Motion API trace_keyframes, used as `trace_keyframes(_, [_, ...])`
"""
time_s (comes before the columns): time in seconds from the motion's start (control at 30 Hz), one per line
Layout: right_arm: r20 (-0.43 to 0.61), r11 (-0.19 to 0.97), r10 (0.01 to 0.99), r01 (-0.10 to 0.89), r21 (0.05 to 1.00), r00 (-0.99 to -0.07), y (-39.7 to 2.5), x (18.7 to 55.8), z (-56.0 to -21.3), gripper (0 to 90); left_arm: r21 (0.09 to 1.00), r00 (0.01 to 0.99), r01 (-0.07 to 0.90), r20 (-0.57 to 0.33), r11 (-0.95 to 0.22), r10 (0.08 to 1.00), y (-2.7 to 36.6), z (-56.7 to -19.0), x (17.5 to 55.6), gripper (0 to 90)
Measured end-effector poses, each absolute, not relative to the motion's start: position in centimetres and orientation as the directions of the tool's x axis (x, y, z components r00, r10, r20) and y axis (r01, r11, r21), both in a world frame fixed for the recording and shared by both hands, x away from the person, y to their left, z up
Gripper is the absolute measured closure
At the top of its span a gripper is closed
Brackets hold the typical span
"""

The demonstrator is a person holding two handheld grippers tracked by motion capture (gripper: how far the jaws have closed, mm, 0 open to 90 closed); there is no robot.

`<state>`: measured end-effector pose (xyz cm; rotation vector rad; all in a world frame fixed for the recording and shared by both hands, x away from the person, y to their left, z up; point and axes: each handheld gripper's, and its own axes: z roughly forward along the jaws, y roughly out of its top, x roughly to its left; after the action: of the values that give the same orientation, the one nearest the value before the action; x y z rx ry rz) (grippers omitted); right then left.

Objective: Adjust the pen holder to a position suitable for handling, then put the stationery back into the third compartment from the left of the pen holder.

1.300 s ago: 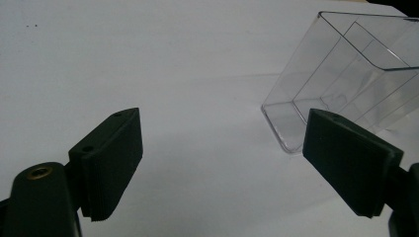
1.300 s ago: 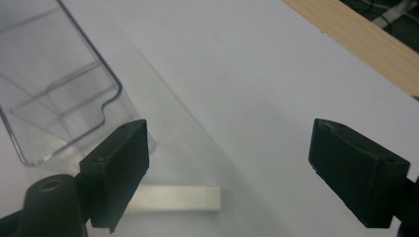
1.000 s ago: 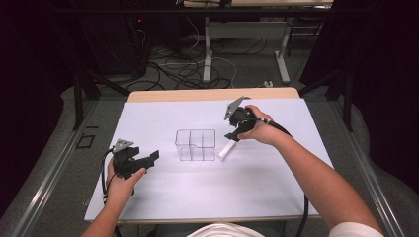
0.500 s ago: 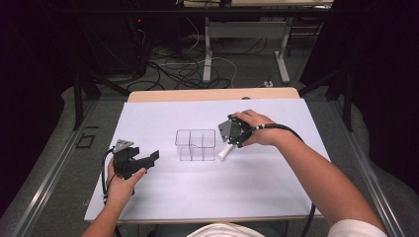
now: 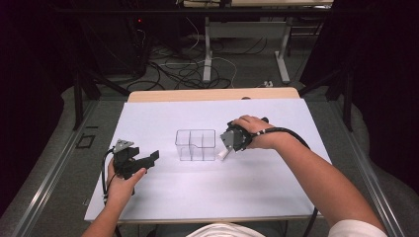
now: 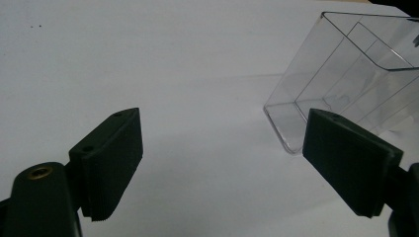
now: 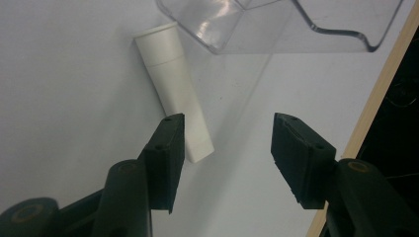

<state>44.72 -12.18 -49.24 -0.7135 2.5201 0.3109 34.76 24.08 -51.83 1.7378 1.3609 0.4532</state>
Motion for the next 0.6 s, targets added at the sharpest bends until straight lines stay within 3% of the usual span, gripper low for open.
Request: trace_keyframes(0.6, [-0.487, 0.806, -0.494, -0.590, 0.054, -0.720, -11.7, 43.6, -51.4, 51.9, 0.797, 0.334, 0.603, -0.213, -0.034, 0.918, 24.1, -51.9, 34.8, 15.9])
